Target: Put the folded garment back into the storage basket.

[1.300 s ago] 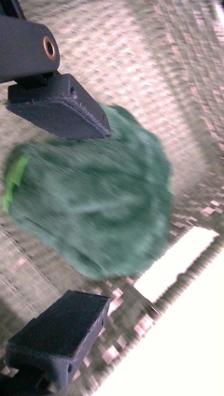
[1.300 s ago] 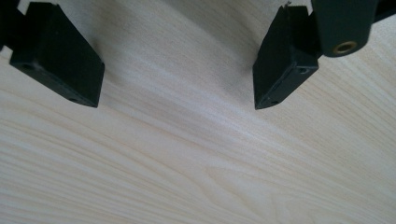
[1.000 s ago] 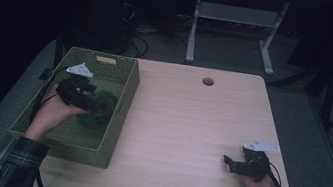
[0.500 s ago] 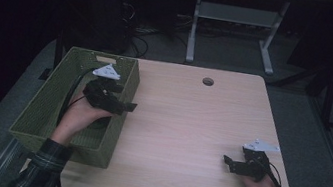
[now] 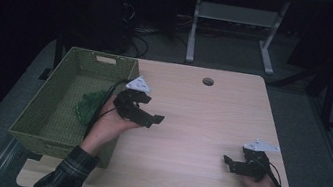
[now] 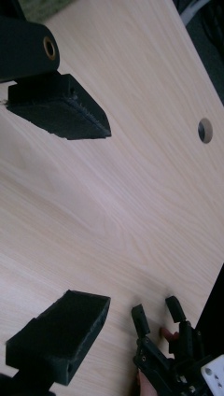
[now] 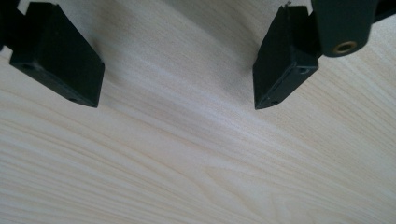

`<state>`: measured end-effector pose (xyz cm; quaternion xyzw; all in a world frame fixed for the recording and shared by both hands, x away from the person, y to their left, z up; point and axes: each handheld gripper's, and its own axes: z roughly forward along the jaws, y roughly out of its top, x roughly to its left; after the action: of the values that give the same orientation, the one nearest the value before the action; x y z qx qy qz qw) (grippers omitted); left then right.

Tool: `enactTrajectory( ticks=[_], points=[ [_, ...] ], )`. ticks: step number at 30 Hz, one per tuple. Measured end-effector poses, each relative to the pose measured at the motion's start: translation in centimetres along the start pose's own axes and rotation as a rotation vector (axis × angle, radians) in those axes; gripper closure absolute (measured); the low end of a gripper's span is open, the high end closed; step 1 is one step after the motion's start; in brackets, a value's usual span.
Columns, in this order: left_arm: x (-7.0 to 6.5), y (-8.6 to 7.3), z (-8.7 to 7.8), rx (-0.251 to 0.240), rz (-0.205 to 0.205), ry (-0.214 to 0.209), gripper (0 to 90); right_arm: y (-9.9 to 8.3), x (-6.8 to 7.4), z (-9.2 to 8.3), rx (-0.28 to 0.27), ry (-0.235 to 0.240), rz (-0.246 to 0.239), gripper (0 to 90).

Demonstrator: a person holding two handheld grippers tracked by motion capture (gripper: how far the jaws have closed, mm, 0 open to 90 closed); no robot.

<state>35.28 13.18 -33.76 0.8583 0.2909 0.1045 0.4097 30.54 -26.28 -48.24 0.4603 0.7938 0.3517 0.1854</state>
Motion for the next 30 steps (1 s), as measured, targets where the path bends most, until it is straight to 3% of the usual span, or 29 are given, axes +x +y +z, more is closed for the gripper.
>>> enactTrajectory(
  ticks=[6,17,30],
  points=[
    [-1.5,-0.5,2.0,0.002,0.012,-0.007,15.3,0.0,0.0,0.0,0.000,0.000,0.000,16.3],
    [-3.4,-3.4,5.7,0.048,0.038,-0.004,15.2,0.0,0.0,0.0,0.000,0.000,0.000,16.2],
    [-3.2,-6.9,8.5,0.102,0.034,0.037,15.2,0.0,0.0,0.0,0.000,0.000,0.000,16.3]
  ],
)
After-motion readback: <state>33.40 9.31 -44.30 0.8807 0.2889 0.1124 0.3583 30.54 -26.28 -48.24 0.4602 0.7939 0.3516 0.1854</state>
